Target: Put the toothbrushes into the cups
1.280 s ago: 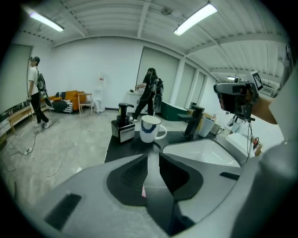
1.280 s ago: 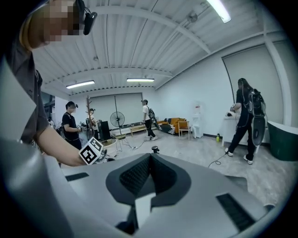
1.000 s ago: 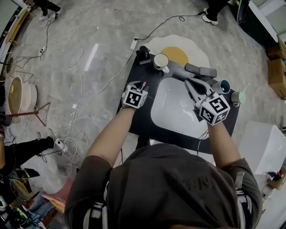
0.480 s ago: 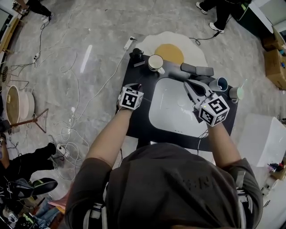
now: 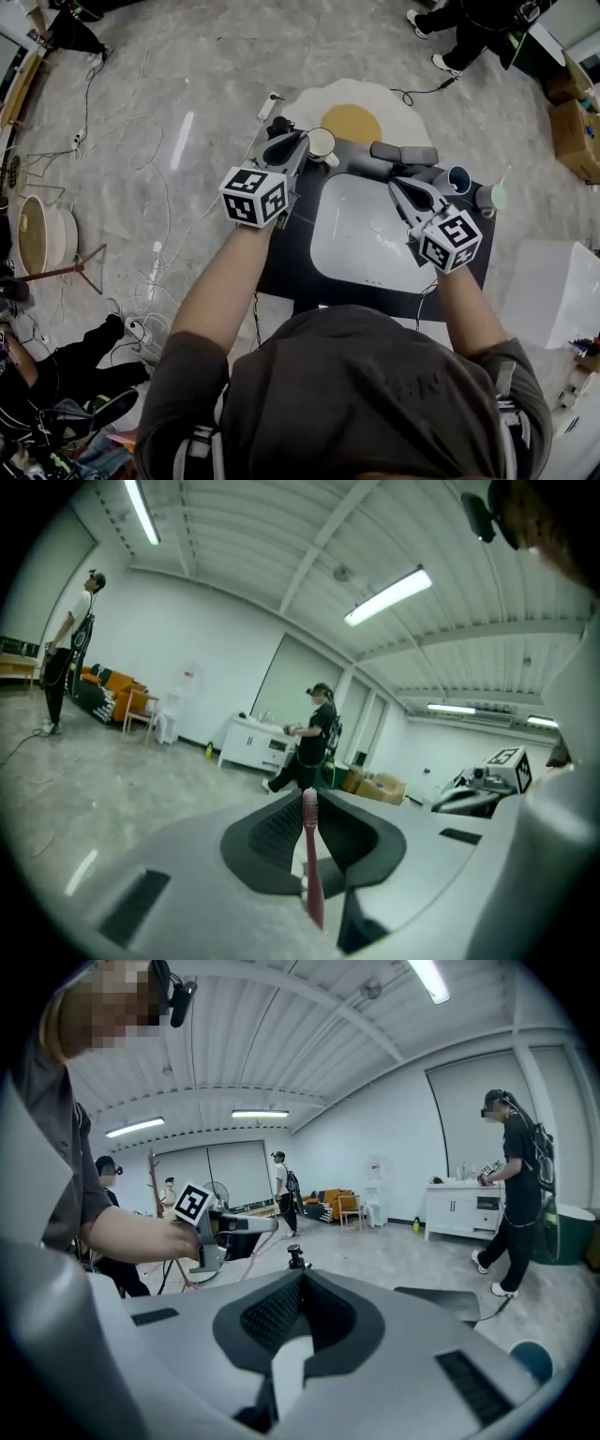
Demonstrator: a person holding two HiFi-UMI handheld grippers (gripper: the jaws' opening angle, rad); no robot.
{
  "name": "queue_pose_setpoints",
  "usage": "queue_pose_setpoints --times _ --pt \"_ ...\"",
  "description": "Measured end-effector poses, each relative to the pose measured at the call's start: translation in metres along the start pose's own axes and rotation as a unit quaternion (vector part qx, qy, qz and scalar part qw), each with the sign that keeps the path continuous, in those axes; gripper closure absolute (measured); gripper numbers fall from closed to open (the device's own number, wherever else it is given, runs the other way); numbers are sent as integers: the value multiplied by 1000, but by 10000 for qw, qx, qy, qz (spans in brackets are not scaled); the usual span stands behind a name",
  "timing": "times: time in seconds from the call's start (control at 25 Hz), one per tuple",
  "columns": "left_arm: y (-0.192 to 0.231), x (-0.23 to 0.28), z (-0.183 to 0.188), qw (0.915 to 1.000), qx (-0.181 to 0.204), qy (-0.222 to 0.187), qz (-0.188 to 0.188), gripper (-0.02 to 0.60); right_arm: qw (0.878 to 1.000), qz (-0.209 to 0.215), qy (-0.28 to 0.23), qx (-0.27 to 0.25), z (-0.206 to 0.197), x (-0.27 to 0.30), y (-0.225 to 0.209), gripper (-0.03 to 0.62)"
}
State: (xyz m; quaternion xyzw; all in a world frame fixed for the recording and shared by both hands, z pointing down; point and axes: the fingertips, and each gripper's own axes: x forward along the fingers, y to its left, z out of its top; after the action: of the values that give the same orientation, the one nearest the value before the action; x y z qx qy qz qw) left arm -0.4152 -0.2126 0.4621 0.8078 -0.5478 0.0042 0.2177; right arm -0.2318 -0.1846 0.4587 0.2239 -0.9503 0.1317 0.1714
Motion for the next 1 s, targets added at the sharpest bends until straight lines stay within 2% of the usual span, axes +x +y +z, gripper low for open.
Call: queue_pose_setpoints --times 0.12,0.28,0.52,0.72,1.0 --pt "-4 20 33 9982 157 -549 -153 532 9999 -106 -44 16 0 -12 -6 602" --pt "-4 48 58 9932 318 -1089 -271 532 9996 -275 -94 49 -2 -31 -18 602" --pt "5 75 67 9833 355 -1765 -254 531 9988 -474 -53 105 -10 -54 -35 602" --pt "13 89 39 9842 450 -1703 -177 531 9985 -515 -4 199 -21 -66 -45 602" --pt "17 92 -7 9915 532 -1184 60 531 9989 -413 0 239 -25 -68 -55 600"
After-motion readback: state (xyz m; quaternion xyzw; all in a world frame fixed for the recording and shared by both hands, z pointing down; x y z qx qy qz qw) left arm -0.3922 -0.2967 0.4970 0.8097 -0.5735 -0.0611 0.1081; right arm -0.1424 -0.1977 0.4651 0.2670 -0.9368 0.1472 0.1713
